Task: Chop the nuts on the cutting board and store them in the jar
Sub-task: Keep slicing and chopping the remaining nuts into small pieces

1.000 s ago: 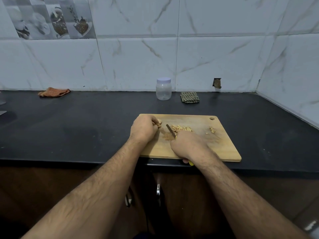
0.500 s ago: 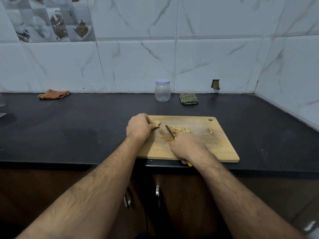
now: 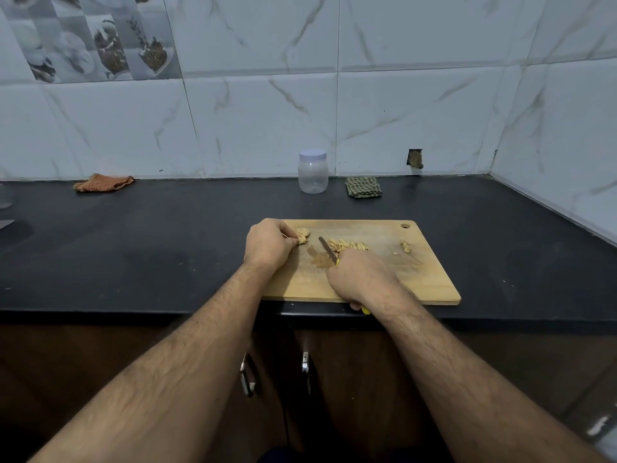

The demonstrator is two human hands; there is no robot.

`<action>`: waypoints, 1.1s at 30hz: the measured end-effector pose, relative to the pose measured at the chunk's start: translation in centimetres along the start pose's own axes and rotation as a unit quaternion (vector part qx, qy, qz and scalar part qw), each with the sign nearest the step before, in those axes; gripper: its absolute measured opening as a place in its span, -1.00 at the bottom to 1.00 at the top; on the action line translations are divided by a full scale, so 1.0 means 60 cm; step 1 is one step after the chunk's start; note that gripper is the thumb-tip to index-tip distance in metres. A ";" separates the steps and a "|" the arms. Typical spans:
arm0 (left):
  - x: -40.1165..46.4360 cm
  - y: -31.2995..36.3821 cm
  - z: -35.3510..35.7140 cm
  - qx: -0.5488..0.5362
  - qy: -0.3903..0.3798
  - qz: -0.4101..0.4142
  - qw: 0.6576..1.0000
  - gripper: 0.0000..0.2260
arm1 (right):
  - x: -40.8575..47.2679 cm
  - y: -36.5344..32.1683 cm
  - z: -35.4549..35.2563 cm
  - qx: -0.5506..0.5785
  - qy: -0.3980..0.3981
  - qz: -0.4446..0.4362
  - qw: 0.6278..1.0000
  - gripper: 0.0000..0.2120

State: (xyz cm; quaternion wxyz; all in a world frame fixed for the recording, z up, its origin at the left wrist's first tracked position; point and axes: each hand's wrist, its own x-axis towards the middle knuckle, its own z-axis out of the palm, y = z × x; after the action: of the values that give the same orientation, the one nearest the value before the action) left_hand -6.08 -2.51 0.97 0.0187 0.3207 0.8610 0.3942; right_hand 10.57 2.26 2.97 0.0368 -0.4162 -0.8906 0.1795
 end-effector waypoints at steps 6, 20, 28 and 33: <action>-0.004 -0.002 -0.008 0.014 0.019 -0.037 0.999 -0.93 | -0.001 0.000 0.000 -0.007 0.002 -0.004 1.000 -0.80; -0.012 -0.008 0.005 0.037 0.061 0.013 0.997 -0.87 | 0.004 0.003 0.004 -0.016 0.021 -0.019 0.999 -0.85; -0.007 -0.001 -0.010 -0.007 -0.008 0.017 1.000 -0.85 | 0.000 0.001 0.001 -0.012 0.006 -0.009 1.000 -0.82; -0.005 0.002 -0.015 -0.053 -0.045 0.012 0.998 -0.87 | -0.003 0.001 0.000 -0.019 0.006 -0.016 1.000 -0.82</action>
State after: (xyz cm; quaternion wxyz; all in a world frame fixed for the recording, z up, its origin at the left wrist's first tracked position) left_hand -6.01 -3.21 1.62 0.0701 0.3468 0.8335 0.4245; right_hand 10.75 2.16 2.95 0.0369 -0.4033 -0.9003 0.1595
